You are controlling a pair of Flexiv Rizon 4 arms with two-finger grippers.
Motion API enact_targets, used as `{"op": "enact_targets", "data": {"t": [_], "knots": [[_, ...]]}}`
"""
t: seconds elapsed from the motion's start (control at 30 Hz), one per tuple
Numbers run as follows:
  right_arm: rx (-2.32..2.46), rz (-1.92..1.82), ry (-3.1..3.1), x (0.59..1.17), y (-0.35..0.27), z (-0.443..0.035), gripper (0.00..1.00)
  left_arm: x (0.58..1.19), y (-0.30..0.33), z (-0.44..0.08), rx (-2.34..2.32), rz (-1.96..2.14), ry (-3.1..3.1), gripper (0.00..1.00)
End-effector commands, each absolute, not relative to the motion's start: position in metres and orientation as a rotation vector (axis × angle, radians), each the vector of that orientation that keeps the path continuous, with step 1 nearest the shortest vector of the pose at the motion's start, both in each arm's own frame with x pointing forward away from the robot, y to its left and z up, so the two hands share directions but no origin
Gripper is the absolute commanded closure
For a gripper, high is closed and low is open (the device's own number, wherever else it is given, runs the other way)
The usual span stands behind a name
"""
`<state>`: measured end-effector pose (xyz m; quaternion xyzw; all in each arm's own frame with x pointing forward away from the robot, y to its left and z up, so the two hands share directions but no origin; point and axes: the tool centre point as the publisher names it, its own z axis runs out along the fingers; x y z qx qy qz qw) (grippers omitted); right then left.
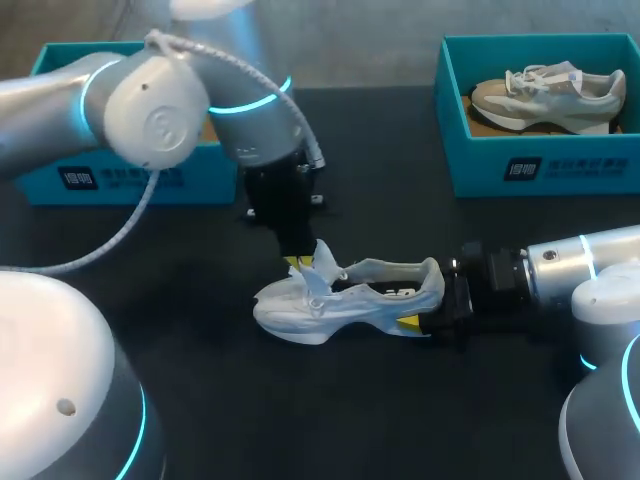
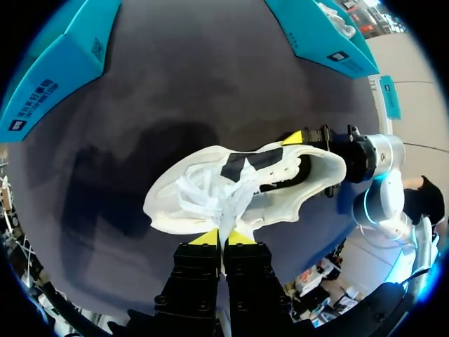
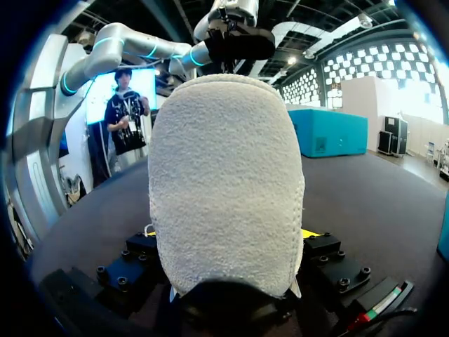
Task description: Take the shoe out of the shoebox, open the shoe tongue, remove and reinsert the insole, then place the shoe into the shoebox
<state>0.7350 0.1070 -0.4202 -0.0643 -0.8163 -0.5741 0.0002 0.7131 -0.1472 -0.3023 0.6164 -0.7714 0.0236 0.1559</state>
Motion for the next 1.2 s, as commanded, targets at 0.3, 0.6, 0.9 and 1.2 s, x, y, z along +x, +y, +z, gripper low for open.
{"op": "enact_targets", "data": {"t": [0.3,0.6,0.9,1.2], "knots": [[-0.204,-1.800,-2.567,0.735,0.108,-0.420,1.00,0.705,-0.120,-0.316,1.695,0.150,-2.140,1.00],[-0.204,-1.800,-2.567,0.735,0.108,-0.420,1.00,0.705,-0.106,-0.327,1.704,0.132,-2.158,1.00],[-0.204,-1.800,-2.567,0.735,0.108,-0.420,1.00,0.703,-0.097,-0.346,1.747,0.072,-2.135,1.00],[-0.204,-1.800,-2.567,0.735,0.108,-0.420,1.00,0.701,-0.091,-0.359,1.782,0.021,-2.132,1.00]]}}
